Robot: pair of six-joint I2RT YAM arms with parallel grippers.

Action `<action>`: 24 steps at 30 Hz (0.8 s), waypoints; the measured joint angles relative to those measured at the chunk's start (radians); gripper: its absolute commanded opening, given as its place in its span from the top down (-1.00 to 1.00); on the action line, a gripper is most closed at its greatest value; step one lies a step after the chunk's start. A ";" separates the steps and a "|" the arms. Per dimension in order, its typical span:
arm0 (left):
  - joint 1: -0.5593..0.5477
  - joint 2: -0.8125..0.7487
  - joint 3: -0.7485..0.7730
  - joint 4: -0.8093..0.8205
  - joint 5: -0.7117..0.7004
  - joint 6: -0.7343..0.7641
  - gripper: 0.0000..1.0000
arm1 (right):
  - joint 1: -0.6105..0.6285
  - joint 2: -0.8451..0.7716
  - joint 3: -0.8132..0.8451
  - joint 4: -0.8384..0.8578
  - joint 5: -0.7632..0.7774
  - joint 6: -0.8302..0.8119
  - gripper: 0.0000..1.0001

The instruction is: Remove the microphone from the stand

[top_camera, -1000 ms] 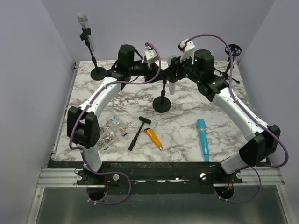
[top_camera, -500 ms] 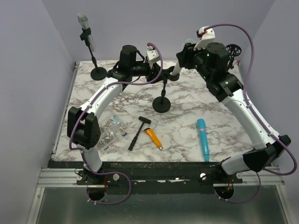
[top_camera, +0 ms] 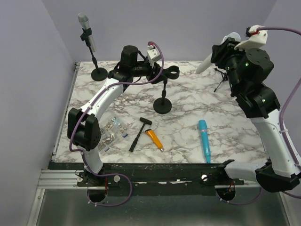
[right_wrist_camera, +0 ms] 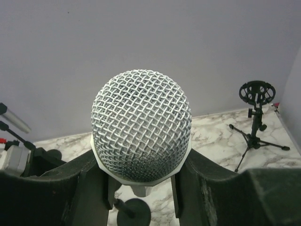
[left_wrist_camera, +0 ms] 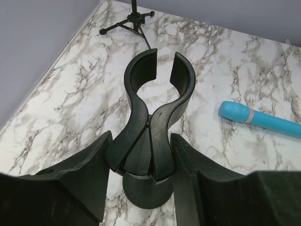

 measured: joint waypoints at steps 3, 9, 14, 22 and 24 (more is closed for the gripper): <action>0.000 -0.003 -0.001 0.001 -0.019 -0.017 -0.31 | 0.000 -0.065 -0.056 -0.034 0.001 0.024 0.99; 0.000 -0.004 -0.013 -0.002 -0.096 -0.071 -0.97 | 0.000 -0.134 -0.285 -0.161 -0.090 0.109 0.99; 0.000 -0.017 -0.016 -0.027 -0.142 -0.110 -0.97 | 0.000 -0.080 -0.470 -0.288 -0.222 0.180 0.99; 0.001 -0.181 -0.016 -0.099 -0.229 -0.245 -0.97 | 0.009 0.008 -0.654 -0.377 -0.387 0.266 0.99; 0.000 -0.242 -0.016 -0.121 -0.254 -0.293 -0.97 | 0.018 0.032 -0.681 -0.393 -0.392 0.280 0.99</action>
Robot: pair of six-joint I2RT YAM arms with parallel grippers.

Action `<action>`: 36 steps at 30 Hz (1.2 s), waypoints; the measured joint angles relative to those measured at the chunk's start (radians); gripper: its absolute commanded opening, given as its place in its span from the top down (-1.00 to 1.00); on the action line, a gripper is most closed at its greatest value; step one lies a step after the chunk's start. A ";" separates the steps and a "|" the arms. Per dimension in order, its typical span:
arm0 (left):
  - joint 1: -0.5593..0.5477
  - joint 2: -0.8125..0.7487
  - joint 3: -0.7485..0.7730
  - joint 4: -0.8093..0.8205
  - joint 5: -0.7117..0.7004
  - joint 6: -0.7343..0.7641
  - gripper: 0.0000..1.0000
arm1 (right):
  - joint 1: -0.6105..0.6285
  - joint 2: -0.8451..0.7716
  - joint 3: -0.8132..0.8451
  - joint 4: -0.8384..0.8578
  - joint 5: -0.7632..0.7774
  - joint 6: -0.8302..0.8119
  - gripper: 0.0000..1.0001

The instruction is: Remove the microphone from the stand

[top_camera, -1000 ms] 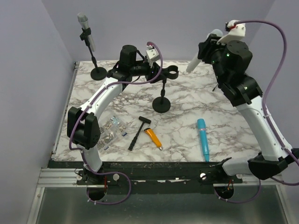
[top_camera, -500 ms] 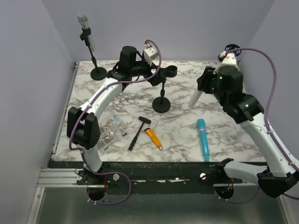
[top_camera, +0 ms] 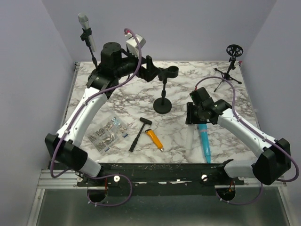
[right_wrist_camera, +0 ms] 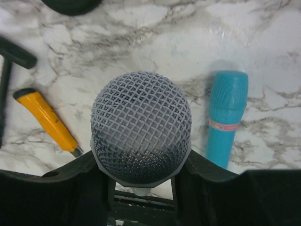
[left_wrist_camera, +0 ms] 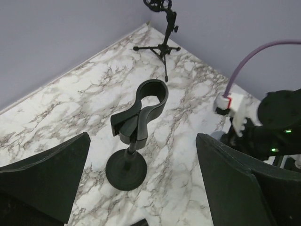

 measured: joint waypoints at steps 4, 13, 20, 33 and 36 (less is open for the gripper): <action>0.000 -0.131 -0.028 -0.037 -0.060 -0.080 -0.97 | 0.016 0.032 -0.017 -0.011 0.005 0.017 0.99; 0.000 -0.237 -0.150 -0.121 -0.158 -0.139 -0.97 | 0.024 0.177 -0.020 -0.021 0.104 0.019 0.99; -0.023 -0.249 -0.215 -0.176 -0.273 -0.117 -0.97 | 0.024 0.220 -0.050 -0.010 0.126 0.039 0.96; -0.038 -0.325 -0.220 -0.177 -0.378 -0.080 -0.97 | 0.024 0.316 -0.073 0.082 0.131 0.054 0.70; -0.038 -0.323 -0.224 -0.178 -0.386 -0.074 -0.97 | 0.024 0.338 -0.077 0.105 0.131 0.053 0.61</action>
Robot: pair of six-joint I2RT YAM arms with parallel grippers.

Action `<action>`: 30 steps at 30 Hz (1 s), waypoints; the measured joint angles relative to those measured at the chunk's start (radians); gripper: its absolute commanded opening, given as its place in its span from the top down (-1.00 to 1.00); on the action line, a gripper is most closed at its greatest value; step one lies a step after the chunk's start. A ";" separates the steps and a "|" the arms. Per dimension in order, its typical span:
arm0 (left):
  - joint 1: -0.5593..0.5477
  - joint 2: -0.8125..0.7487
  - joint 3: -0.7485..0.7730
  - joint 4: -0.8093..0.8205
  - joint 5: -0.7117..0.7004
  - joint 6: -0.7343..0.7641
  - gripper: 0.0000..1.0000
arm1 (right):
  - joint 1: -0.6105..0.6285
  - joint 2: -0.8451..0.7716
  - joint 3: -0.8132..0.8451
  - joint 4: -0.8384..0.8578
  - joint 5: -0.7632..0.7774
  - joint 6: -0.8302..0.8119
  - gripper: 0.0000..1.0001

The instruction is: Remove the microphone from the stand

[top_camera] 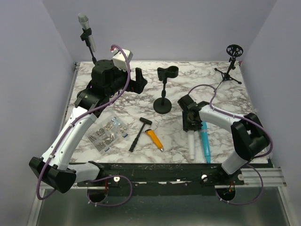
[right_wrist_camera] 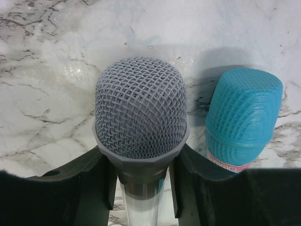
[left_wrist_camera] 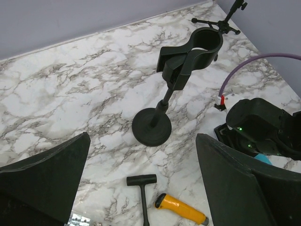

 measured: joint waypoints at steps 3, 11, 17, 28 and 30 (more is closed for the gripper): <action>0.000 0.006 -0.001 0.000 -0.009 0.005 -0.97 | 0.000 0.006 -0.021 0.022 0.000 0.000 0.53; 0.000 0.026 -0.001 -0.001 -0.017 0.008 -0.96 | 0.000 -0.012 -0.058 0.050 -0.001 0.000 0.16; 0.000 0.031 -0.001 0.000 -0.017 0.008 -0.96 | 0.000 -0.016 -0.063 0.058 0.000 -0.002 -0.17; 0.000 0.043 -0.001 -0.001 -0.017 0.008 -0.97 | 0.000 -0.057 -0.064 0.055 0.002 -0.019 -0.41; 0.000 0.043 -0.001 0.000 -0.017 0.008 -0.97 | 0.000 -0.075 -0.060 0.053 0.002 -0.021 -0.44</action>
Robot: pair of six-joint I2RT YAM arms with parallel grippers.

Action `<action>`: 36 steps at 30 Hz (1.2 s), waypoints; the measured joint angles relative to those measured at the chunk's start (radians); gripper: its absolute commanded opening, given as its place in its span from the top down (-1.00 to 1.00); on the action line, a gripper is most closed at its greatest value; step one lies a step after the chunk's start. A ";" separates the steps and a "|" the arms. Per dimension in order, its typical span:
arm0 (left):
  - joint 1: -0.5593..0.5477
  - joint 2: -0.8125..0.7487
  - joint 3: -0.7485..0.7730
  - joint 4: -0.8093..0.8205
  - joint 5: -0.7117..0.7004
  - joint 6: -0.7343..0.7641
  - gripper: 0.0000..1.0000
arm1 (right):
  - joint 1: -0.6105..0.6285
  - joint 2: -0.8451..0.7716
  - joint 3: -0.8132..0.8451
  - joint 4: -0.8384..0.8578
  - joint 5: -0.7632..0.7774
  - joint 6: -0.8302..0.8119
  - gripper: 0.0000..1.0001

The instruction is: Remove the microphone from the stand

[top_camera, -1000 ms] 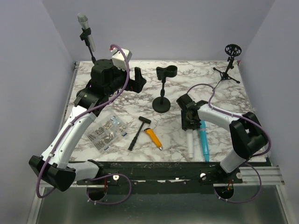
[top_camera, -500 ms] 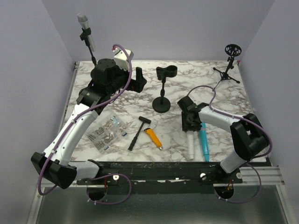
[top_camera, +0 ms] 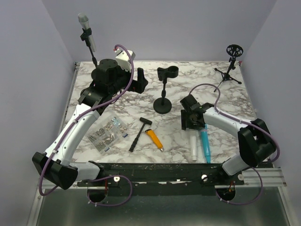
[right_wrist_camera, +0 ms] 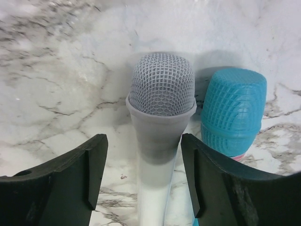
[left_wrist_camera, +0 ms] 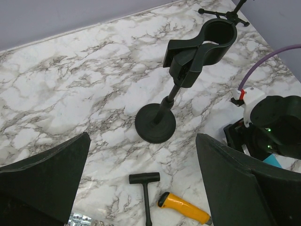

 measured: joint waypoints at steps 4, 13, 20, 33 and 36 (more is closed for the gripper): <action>0.000 0.002 0.000 0.000 0.000 0.001 -0.96 | 0.000 -0.035 0.032 -0.003 -0.002 -0.007 -0.48; 0.000 0.008 0.000 0.000 0.000 0.003 -0.97 | 0.000 -0.143 0.184 0.042 -0.097 0.027 -0.82; 0.000 0.008 0.000 -0.001 0.000 0.003 -0.97 | -0.007 -0.208 0.274 0.230 -0.248 0.182 -1.00; 0.000 0.008 0.000 0.000 0.001 0.003 -0.97 | -0.131 -0.158 0.299 0.570 -0.386 0.494 -1.00; 0.000 0.008 0.000 0.000 0.003 0.002 -0.97 | -0.152 -0.111 0.301 0.616 -0.423 0.518 -1.00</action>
